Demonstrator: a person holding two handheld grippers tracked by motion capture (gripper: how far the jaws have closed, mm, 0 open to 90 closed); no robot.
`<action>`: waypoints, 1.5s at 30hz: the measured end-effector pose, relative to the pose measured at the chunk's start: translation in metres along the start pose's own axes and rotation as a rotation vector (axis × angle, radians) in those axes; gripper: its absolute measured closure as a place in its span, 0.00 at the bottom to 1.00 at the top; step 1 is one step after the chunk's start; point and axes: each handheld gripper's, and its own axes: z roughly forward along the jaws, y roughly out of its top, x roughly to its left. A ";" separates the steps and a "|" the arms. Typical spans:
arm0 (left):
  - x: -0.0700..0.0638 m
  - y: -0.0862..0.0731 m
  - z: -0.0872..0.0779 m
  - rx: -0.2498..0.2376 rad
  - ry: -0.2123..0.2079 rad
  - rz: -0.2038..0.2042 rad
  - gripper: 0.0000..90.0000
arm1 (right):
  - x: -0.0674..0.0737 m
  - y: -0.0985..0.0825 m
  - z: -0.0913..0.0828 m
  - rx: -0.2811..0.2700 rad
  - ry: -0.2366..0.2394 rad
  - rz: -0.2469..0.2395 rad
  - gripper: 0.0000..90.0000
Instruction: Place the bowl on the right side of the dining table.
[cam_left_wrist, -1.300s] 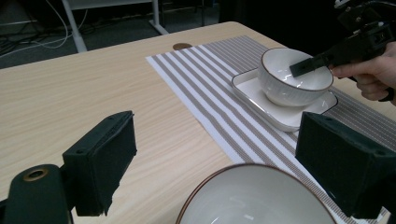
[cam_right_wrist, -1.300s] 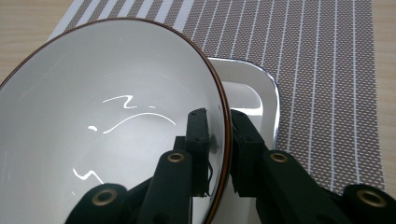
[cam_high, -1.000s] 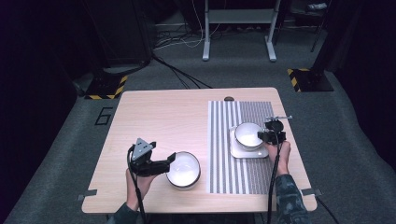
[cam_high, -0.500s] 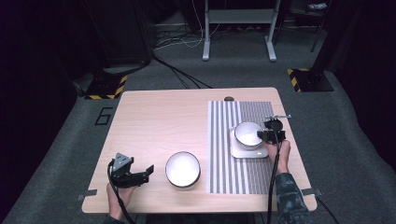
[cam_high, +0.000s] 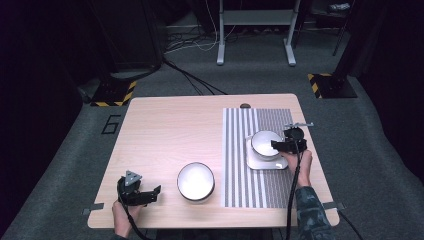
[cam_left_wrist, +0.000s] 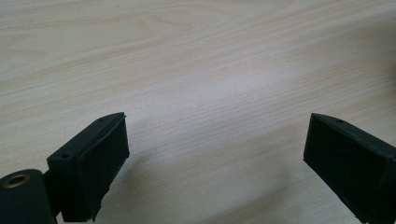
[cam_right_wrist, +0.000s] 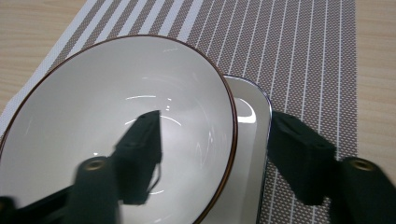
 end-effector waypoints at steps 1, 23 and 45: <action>0.001 -0.001 0.003 0.006 0.001 0.002 0.07 | 0.001 -0.001 -0.002 0.010 0.013 -0.005 0.23; 0.007 0.005 0.014 0.036 0.012 0.038 0.01 | 0.014 -0.015 -0.056 -0.051 0.023 -0.076 0.00; 0.006 0.005 0.014 0.031 0.013 0.038 0.01 | 0.035 -0.049 -0.091 -0.091 0.026 -0.156 0.00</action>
